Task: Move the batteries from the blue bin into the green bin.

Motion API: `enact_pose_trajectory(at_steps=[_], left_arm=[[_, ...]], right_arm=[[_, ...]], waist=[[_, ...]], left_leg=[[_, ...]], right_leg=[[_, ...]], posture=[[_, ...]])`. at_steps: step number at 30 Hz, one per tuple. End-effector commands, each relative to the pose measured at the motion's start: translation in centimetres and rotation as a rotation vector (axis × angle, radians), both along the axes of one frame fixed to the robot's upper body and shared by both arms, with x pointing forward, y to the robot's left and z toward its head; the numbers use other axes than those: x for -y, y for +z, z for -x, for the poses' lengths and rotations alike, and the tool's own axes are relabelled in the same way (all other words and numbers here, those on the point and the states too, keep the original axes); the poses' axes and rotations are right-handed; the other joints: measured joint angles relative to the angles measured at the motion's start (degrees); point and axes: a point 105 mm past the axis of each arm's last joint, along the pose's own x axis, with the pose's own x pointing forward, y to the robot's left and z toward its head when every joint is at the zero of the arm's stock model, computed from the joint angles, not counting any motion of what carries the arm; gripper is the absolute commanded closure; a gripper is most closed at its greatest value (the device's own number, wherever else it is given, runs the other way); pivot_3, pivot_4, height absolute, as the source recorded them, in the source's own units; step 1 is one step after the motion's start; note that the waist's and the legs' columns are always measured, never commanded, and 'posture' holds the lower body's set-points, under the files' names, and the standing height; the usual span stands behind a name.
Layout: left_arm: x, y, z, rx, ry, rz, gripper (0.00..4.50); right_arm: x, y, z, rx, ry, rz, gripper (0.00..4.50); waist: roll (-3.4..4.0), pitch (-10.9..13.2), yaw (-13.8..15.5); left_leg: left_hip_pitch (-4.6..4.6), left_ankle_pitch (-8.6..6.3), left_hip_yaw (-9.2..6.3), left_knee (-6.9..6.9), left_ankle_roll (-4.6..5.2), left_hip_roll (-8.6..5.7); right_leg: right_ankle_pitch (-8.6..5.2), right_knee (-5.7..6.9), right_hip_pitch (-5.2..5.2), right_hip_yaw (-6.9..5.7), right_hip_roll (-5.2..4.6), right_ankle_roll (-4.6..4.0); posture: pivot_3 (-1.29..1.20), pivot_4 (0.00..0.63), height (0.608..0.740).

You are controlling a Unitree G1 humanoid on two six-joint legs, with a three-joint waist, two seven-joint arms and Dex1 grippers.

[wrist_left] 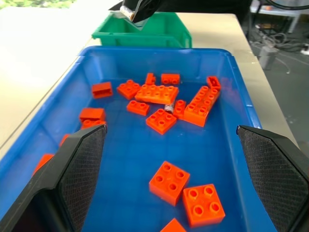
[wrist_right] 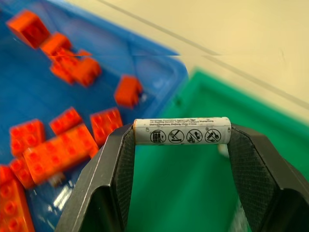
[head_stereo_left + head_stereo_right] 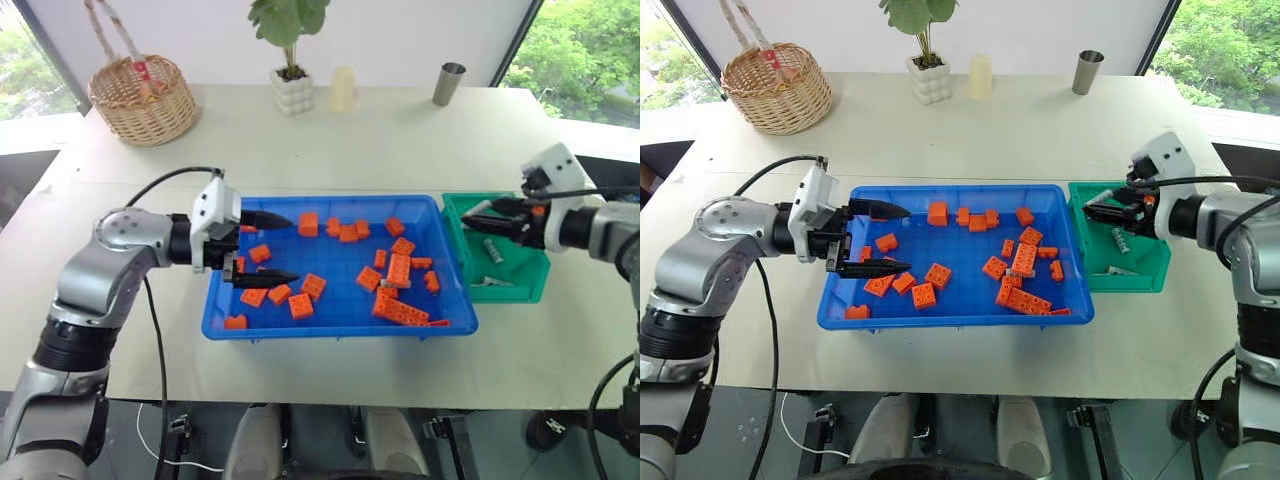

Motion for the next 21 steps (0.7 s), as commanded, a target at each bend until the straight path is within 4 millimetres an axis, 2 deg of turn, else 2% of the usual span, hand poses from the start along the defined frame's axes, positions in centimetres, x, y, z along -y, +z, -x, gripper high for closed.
enact_pose_trajectory(at_steps=[1,2,3,5,10,13,16,21], left_arm=[[0.2,1.0,0.0,0.056,-0.021,0.002,0.0],[0.2,1.1,-0.1,0.057,-0.022,0.002,0.0],[0.2,1.1,-0.1,0.058,-0.023,0.002,0.0],[0.2,1.1,-0.1,0.059,-0.023,0.001,0.0],[0.0,1.0,0.1,0.058,-0.025,-0.006,0.0],[-0.1,1.2,0.1,0.059,-0.022,-0.011,0.0],[-0.3,1.3,0.1,0.061,-0.013,-0.011,0.0],[-0.5,1.3,0.3,0.061,-0.001,-0.015,0.0]], right_arm=[[1.1,1.4,0.2,0.056,-0.04,0.023,1.78],[1.3,1.4,0.2,0.055,-0.051,0.028,1.24],[1.4,1.4,0.2,0.057,-0.057,0.031,0.94],[1.3,1.8,0.1,0.071,-0.048,0.032,0.04],[-2.1,4.1,0.0,0.196,0.168,0.124,0.04],[-4.3,2.1,0.9,0.227,0.403,0.411,0.04],[-5.4,0.6,0.9,0.258,0.499,0.493,0.04],[-5.8,-1.1,0.1,0.328,0.591,0.659,0.04]], waist=[[0.0,0.0,-0.23],[0.0,0.0,-0.37],[0.0,0.0,-0.45],[0.0,0.0,-0.59],[0.0,0.0,-0.78],[0.01,0.0,-0.66],[-0.01,0.0,-0.56],[-0.01,0.0,-0.59]], left_leg=[[0.0,0.0,0.0,0.0,0.0,0.0],[0.0,0.0,0.0,0.0,0.0,0.0],[0.0,0.0,0.0,0.0,0.0,0.0],[0.0,0.0,0.0,0.0,0.0,-0.01],[0.01,0.0,-0.01,0.0,0.0,0.0],[0.0,0.0,-0.02,-0.01,0.0,0.01],[0.0,0.0,-0.05,-0.03,0.0,0.0],[-0.02,0.01,0.04,0.07,-0.01,-0.03]], right_leg=[[0.0,0.0,0.0,0.0,0.0,0.0],[0.0,0.0,0.0,0.0,0.0,0.0],[0.0,-0.01,0.01,0.0,0.0,0.0],[0.0,-0.01,0.01,0.02,-0.01,0.0],[0.0,0.0,-0.01,0.02,0.02,0.01],[-0.01,0.0,-0.02,0.01,0.02,0.02],[-0.04,-0.02,0.01,0.0,0.03,0.05],[-0.03,-0.02,0.01,0.06,-0.02,0.04]], posture=[[0.0,0.15,0.736],[0.0,0.15,0.736],[0.0,0.15,0.736],[0.0,0.15,0.736],[0.0,0.15,0.736],[0.0,0.15,0.736],[0.0,0.15,0.736],[0.0,0.15,0.736]])
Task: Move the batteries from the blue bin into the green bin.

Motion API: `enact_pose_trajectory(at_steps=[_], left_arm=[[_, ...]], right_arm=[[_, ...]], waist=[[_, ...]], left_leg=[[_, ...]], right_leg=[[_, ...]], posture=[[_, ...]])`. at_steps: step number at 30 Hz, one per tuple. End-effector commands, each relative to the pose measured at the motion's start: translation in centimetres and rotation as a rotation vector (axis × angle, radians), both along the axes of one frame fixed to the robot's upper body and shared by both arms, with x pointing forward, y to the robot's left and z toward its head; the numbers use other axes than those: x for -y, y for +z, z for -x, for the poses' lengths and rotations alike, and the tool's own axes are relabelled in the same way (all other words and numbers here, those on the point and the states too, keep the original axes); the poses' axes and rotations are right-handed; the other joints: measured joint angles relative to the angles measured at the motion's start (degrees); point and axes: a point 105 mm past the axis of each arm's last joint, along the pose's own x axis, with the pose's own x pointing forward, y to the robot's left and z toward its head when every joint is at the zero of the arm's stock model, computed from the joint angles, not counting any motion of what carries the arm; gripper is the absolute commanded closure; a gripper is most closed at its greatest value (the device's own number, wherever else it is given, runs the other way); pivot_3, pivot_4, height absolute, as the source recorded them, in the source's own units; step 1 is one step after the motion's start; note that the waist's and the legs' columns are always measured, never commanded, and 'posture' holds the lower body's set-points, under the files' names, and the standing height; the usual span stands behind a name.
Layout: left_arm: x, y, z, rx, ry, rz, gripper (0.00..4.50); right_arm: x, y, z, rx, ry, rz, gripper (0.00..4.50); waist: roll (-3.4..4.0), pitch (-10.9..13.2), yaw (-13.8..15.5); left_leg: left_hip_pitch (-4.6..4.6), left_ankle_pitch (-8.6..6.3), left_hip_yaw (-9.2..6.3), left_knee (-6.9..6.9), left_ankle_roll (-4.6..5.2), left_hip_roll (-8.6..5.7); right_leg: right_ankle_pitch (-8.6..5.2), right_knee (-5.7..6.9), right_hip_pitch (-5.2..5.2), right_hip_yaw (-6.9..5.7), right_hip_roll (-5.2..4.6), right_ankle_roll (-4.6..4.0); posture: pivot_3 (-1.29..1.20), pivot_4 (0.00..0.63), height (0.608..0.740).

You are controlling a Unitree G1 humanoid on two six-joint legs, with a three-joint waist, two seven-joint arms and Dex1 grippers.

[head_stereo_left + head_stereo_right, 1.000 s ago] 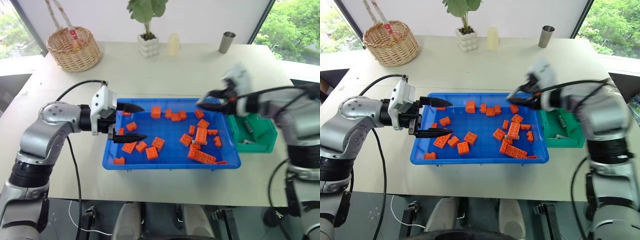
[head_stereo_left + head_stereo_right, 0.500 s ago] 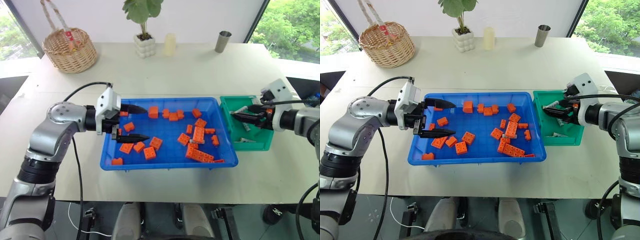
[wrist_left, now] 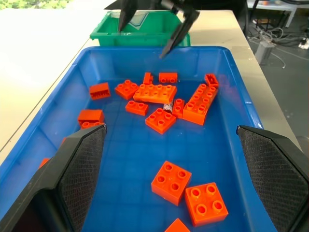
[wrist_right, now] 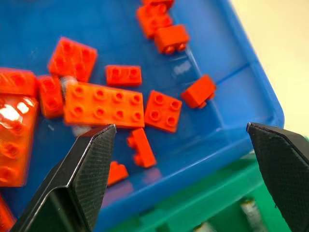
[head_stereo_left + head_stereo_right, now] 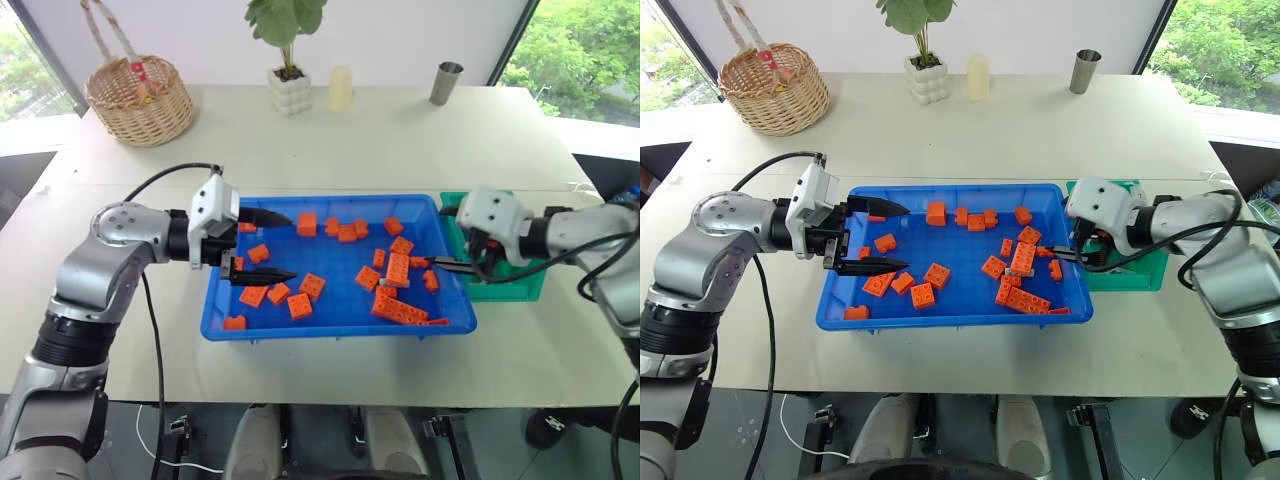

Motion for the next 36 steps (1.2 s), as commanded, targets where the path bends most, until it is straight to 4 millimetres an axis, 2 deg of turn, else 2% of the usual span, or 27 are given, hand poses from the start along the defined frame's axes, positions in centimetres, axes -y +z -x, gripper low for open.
enact_pose_trajectory(at_steps=[1,8,14,18,26,28,31,34,36], left_arm=[[-0.3,1.1,0.5,0.045,0.002,0.0,0.0],[-0.6,1.4,0.4,0.049,0.025,0.0,0.0],[-0.6,1.6,0.3,0.052,0.029,0.005,0.0],[-0.5,1.8,0.3,0.053,0.03,0.012,0.0],[-0.4,1.9,0.3,0.053,0.032,0.018,0.0],[-0.3,1.9,0.4,0.054,0.029,0.017,0.0],[-0.3,1.8,0.4,0.054,0.026,0.017,0.0],[-0.3,1.9,0.4,0.057,0.025,0.018,0.0],[-0.3,1.9,0.3,0.06,0.026,0.019,0.0]], right_arm=[[-0.5,0.2,-0.4,0.086,0.082,0.093,0.04],[-2.3,-2.5,0.4,0.099,0.247,0.196,0.04],[-4.4,-3.4,0.2,0.145,0.327,0.203,0.04],[-4.7,-3.9,-0.2,0.175,0.36,0.236,0.04],[-4.6,-3.9,-0.6,0.158,0.348,0.228,0.04],[-4.9,-4.0,0.0,0.08,0.336,0.174,0.04],[-5.8,-3.0,0.8,-0.022,0.303,0.034,0.04],[-6.0,-2.1,0.1,0.008,0.279,0.018,0.04],[-5.8,-2.7,-0.2,0.025,0.283,0.062,0.04]], waist=[[0.0,0.0,0.0],[0.0,0.0,0.02],[-0.05,-0.03,-0.22],[-0.07,-0.03,-0.14],[-0.07,-0.03,0.02],[-0.07,-0.03,0.02],[-0.07,-0.03,0.05],[-0.07,-0.03,0.05],[-0.07,-0.03,0.03]], left_leg=[[0.0,0.0,0.0,0.0,0.0,0.0],[0.02,0.0,-0.01,-0.01,0.0,0.02],[0.2,0.01,0.02,0.02,-0.01,0.02],[0.39,0.0,0.0,0.0,-0.01,0.04],[0.37,0.01,0.0,0.01,-0.01,0.02],[0.37,0.01,0.0,0.0,-0.01,0.02],[0.37,0.01,-0.02,0.0,-0.01,0.03],[0.37,0.01,-0.03,0.0,-0.01,0.03],[0.37,0.01,-0.01,0.0,-0.01,0.02]], right_leg=[[0.0,0.0,0.0,0.0,0.0,-0.01],[0.0,0.03,0.0,-0.01,0.04,0.0],[-0.01,0.02,0.18,0.0,0.03,-0.02],[-0.1,0.03,0.34,0.0,0.05,-0.17],[-0.08,0.02,0.36,0.0,0.01,-0.14],[-0.08,0.03,0.35,0.0,0.02,-0.14],[-0.05,0.04,0.36,0.0,0.02,-0.08],[-0.01,0.04,0.36,-0.01,0.02,-0.03],[-0.04,0.03,0.36,-0.01,0.01,-0.07]], posture=[[0.0,0.15,0.736],[0.0,0.15,0.736],[0.0,0.15,0.736],[0.0,0.15,0.736],[0.0,0.15,0.736],[0.0,0.15,0.736],[0.0,0.15,0.736],[0.0,0.15,0.736],[0.0,0.15,0.736]])
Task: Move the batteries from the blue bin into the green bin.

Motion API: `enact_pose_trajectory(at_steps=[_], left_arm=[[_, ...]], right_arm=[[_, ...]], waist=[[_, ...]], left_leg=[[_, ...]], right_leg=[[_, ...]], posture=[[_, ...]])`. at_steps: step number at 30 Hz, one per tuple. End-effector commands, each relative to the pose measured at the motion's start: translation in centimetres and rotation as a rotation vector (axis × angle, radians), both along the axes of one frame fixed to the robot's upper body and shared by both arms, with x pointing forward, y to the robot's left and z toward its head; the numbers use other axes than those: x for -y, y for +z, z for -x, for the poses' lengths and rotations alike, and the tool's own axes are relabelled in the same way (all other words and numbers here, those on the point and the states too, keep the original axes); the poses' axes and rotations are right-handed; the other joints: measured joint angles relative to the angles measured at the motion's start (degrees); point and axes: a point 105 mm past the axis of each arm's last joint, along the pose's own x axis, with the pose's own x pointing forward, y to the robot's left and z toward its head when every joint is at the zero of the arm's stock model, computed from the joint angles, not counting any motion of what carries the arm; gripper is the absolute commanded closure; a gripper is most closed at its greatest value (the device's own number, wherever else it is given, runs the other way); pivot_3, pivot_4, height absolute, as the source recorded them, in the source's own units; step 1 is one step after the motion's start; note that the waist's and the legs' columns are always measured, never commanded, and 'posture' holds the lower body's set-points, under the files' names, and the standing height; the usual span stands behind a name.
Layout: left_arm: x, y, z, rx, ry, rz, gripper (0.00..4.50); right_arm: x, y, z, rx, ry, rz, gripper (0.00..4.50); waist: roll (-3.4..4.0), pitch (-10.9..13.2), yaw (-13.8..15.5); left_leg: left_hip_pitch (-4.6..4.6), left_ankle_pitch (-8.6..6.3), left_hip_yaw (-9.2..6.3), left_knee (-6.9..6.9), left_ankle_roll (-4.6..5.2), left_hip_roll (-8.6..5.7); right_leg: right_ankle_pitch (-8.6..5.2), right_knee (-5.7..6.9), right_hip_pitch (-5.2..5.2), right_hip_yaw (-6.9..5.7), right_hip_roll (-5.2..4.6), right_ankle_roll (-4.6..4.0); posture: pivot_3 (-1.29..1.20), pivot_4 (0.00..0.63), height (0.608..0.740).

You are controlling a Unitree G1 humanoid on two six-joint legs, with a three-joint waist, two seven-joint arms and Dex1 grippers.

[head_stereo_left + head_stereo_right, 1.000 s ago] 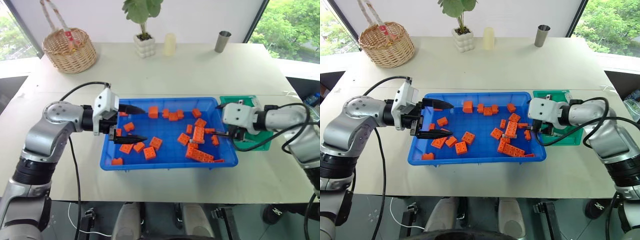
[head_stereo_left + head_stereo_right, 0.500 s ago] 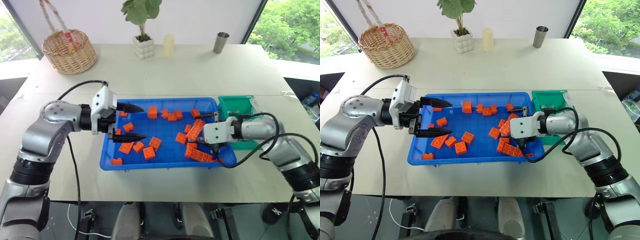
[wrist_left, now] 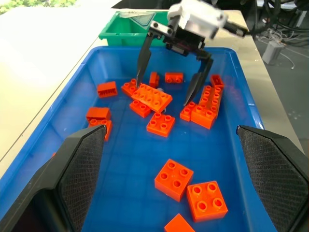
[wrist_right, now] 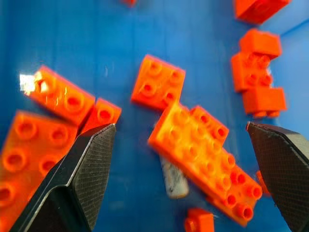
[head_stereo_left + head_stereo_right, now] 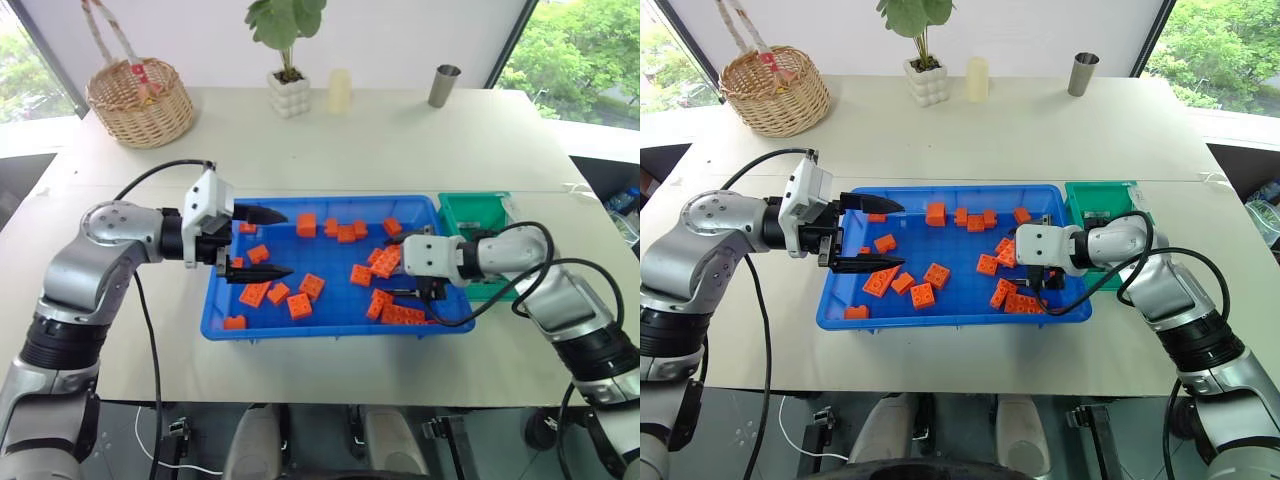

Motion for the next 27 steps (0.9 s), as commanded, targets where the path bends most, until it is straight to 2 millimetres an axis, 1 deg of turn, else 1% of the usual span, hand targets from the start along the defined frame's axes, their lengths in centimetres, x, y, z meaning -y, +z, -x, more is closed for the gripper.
enact_pose_trajectory(at_steps=[1,5,7,9,13,14,15,17,20,23,25,27], left_arm=[[0.2,1.4,0.3,0.064,-0.016,0.017,0.0],[0.1,1.6,0.3,0.068,-0.013,0.016,0.0],[0.0,1.6,0.3,0.069,-0.01,0.014,0.0],[0.0,1.6,0.3,0.069,-0.008,0.013,0.0],[-0.1,1.6,0.3,0.07,-0.005,0.012,0.0],[-0.1,1.7,0.3,0.07,-0.005,0.012,0.0],[-0.1,1.7,0.3,0.07,-0.005,0.012,0.0],[-0.1,1.7,0.2,0.071,-0.005,0.012,0.0],[-0.1,1.7,0.2,0.071,-0.005,0.012,0.0],[-0.1,1.6,0.0,0.071,-0.007,0.013,0.0],[0.0,1.6,0.0,0.07,-0.008,0.014,0.0],[0.2,1.6,-0.1,0.072,-0.011,0.016,0.0]], right_arm=[[0.2,0.8,-0.7,0.082,0.01,0.031,0.04],[0.0,-0.1,-0.8,0.07,0.005,0.012,0.04],[0.0,-0.1,-1.1,0.087,0.001,0.01,0.57],[0.1,0.0,-1.3,0.096,-0.006,0.002,1.33],[-0.2,0.2,-1.3,0.102,-0.002,-0.018,3.55],[-0.2,0.3,-1.3,0.103,0.0,-0.019,4.04],[-0.2,0.3,-1.2,0.096,-0.002,-0.021,4.34],[-0.4,0.9,-1.0,0.075,-0.012,-0.054,4.35],[-1.3,2.5,-1.1,0.058,-0.028,-0.133,4.35],[-4.1,4.7,-1.8,0.074,-0.022,-0.257,4.35],[-5.9,5.3,-2.2,0.064,-0.018,-0.312,4.35],[-8.7,5.3,-2.1,0.05,0.024,-0.351,4.35]], waist=[[0.0,0.0,-0.02],[0.0,0.0,-0.01],[0.0,0.0,-0.04],[0.0,0.0,-0.04],[0.0,0.0,-0.05],[0.0,0.0,-0.05],[0.0,0.0,-0.05],[0.0,0.0,-0.05],[0.0,0.0,-0.03],[0.0,0.0,-0.52],[0.0,0.0,-0.48],[0.0,0.0,-0.28]], left_leg=[[0.0,0.0,-0.01,0.0,0.0,0.0],[0.0,0.0,-0.01,-0.01,0.0,0.0],[0.0,0.0,0.01,-0.01,0.0,0.0],[0.0,0.0,0.01,-0.01,0.0,-0.01],[0.0,0.0,-0.01,-0.01,0.0,0.0],[0.0,0.0,-0.01,-0.01,0.0,0.0],[0.0,0.0,0.0,-0.01,0.0,0.0],[0.0,0.0,0.0,-0.01,0.0,0.0],[0.0,0.0,-0.01,-0.01,0.0,0.0],[0.01,0.0,0.0,-0.01,0.0,0.02],[0.02,0.0,-0.03,-0.02,0.0,0.03],[0.02,0.0,-0.04,-0.05,0.0,0.03]], right_leg=[[-0.03,0.0,0.0,0.0,0.0,-0.05],[-0.03,0.0,0.0,-0.01,0.01,-0.04],[-0.02,0.0,-0.01,0.0,0.01,-0.03],[-0.01,0.0,-0.01,0.0,0.01,-0.02],[0.02,0.01,-0.01,-0.01,0.01,0.04],[0.02,0.01,-0.01,-0.01,0.01,0.04],[0.02,0.01,-0.01,-0.01,0.01,0.03],[0.02,0.01,0.0,-0.01,0.01,0.03],[0.02,0.01,-0.01,-0.01,0.01,0.04],[0.03,0.02,-0.03,0.0,0.02,0.04],[0.04,0.08,-0.07,0.01,0.05,0.05],[0.04,0.12,-0.07,-0.01,0.08,0.05]], posture=[[0.0,0.15,0.736],[0.0,0.15,0.736],[0.0,0.15,0.736],[0.0,0.15,0.736],[0.0,0.15,0.736],[0.0,0.15,0.736],[0.0,0.15,0.736],[0.0,0.15,0.736],[0.0,0.15,0.736],[0.0,0.15,0.736],[0.0,0.15,0.736],[0.0,0.15,0.736]])
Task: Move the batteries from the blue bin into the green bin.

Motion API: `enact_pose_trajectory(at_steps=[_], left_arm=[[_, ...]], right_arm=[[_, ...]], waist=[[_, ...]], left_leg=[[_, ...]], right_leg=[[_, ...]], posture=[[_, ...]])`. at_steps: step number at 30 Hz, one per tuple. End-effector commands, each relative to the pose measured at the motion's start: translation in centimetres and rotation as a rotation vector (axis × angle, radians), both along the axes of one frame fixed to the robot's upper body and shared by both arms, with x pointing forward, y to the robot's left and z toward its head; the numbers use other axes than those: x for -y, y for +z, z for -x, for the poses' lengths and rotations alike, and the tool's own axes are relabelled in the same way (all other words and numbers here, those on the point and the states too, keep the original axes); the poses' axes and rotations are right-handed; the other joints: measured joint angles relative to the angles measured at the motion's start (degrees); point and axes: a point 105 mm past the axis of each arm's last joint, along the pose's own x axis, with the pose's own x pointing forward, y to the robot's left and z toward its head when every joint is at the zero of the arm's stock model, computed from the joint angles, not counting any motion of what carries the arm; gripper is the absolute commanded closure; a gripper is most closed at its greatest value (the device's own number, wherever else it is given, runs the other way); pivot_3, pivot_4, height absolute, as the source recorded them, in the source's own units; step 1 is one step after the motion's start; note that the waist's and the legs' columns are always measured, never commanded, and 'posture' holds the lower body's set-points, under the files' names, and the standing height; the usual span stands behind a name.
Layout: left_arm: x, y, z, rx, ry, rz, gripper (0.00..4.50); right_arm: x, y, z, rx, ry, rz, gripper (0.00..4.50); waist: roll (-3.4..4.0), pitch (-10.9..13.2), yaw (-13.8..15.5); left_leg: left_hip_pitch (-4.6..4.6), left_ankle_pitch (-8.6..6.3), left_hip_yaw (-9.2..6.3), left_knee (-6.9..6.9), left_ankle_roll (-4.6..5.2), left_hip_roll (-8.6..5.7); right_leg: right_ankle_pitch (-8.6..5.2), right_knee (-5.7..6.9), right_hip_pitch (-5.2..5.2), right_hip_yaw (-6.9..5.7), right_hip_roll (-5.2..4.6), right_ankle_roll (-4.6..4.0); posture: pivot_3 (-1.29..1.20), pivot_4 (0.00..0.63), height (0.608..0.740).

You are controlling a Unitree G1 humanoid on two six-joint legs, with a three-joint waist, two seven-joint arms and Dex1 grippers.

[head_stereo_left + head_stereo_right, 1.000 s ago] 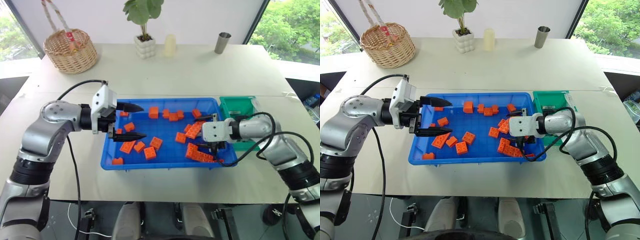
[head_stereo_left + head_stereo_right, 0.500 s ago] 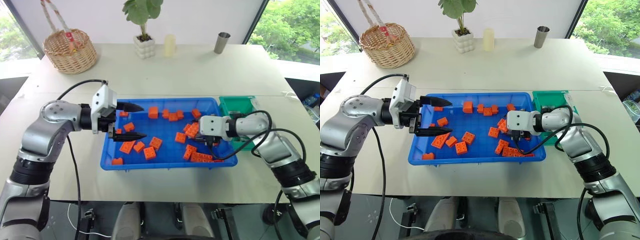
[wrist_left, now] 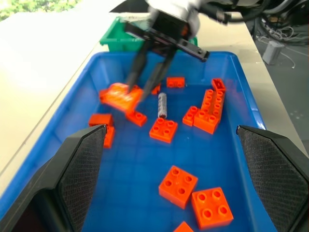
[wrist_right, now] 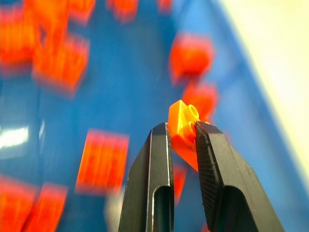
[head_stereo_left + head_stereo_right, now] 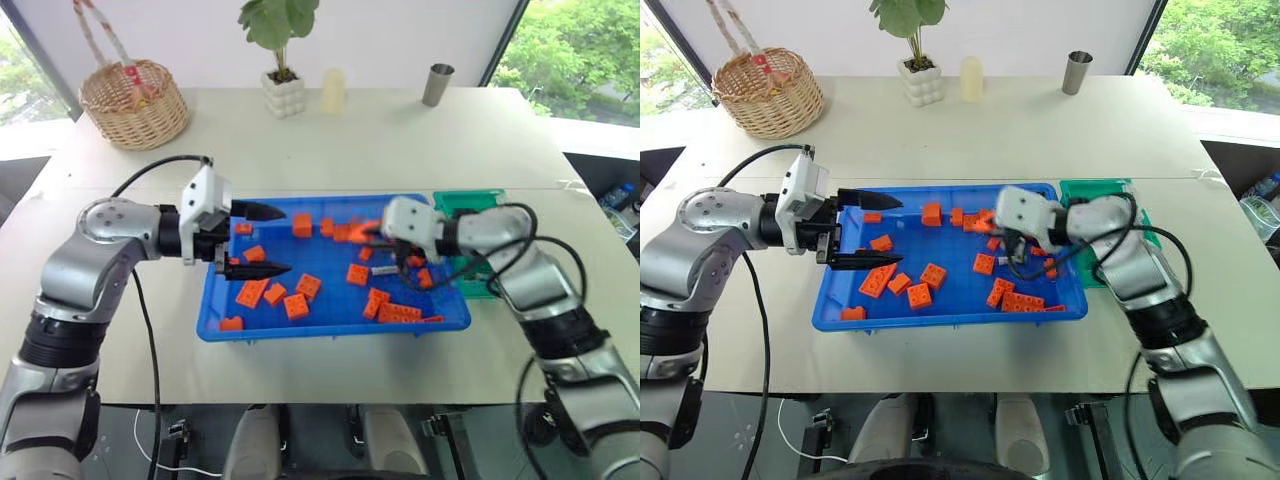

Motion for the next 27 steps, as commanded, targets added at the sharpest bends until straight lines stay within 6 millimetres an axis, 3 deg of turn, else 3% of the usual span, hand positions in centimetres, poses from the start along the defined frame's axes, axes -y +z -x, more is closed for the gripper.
enact_pose_trajectory(at_steps=[1,3,6,10,11,15,19,24,27], left_arm=[[0.3,1.0,0.0,0.048,-0.017,0.009,0.0],[0.3,1.0,0.0,0.049,-0.017,0.01,0.0],[0.2,0.9,0.1,0.051,-0.014,0.007,0.0],[0.1,0.9,0.1,0.052,-0.007,0.007,0.0],[0.1,0.8,0.2,0.051,-0.005,0.008,0.0],[0.0,0.6,0.3,0.043,-0.001,0.007,0.0],[0.0,0.5,0.4,0.041,-0.004,0.007,0.0],[0.1,0.4,0.7,0.036,-0.022,-0.006,0.0],[0.1,0.6,0.7,0.036,-0.023,-0.005,0.0]], right_arm=[[-4.0,1.0,0.6,0.021,0.069,-0.061,4.35],[-5.3,0.8,1.0,0.004,0.102,-0.067,4.35],[-6.7,0.6,1.7,-0.048,0.142,-0.076,2.85],[-5.6,1.2,2.3,-0.116,0.141,-0.059,0.64],[-4.6,1.4,2.3,-0.115,0.142,-0.023,0.23],[0.7,1.6,2.7,-0.257,0.125,0.089,0.23],[4.5,0.9,2.9,-0.324,0.103,0.188,0.23],[6.9,-1.4,2.3,-0.386,0.065,0.236,0.23],[7.0,-2.5,1.6,-0.419,0.034,0.206,0.23]], waist=[[0.0,0.0,0.1],[0.0,0.0,0.34],[0.0,0.0,0.47],[0.0,0.0,0.4],[0.0,0.0,0.36],[0.01,0.0,0.48],[-0.01,0.01,0.2],[-0.01,0.01,0.01],[-0.01,0.01,0.12]], left_leg=[[0.0,0.0,-0.01,-0.02,0.0,0.0],[-0.03,0.0,0.0,-0.05,0.0,0.0],[-0.1,0.0,-0.01,-0.04,0.0,-0.05],[-0.11,0.0,0.0,0.0,0.0,-0.08],[-0.11,0.0,0.0,0.0,0.0,-0.07],[-0.1,-0.01,-0.03,-0.03,0.01,-0.07],[-0.09,-0.01,-0.01,-0.04,0.01,-0.06],[-0.01,-0.01,0.0,-0.1,0.01,0.0],[-0.03,-0.01,0.03,-0.09,0.01,-0.01]], right_leg=[[0.0,0.0,0.0,-0.01,0.0,0.0],[0.0,-0.01,-0.01,-0.01,0.0,0.0],[0.01,-0.04,-0.01,-0.02,-0.1,0.01],[0.01,-0.08,0.02,-0.02,-0.17,0.01],[0.01,-0.07,0.01,-0.02,-0.16,0.01],[0.01,-0.1,0.01,-0.06,-0.14,0.01],[0.0,-0.13,0.01,-0.05,-0.12,0.0],[-0.01,-0.09,-0.03,-0.03,0.0,-0.02],[-0.01,-0.09,-0.03,-0.01,-0.01,-0.02]], posture=[[0.0,0.15,0.736],[0.0,0.15,0.736],[0.0,0.15,0.736],[0.0,0.15,0.736],[0.0,0.15,0.736],[0.0,0.15,0.736],[0.0,0.15,0.736],[0.0,0.15,0.736],[0.0,0.15,0.736]])
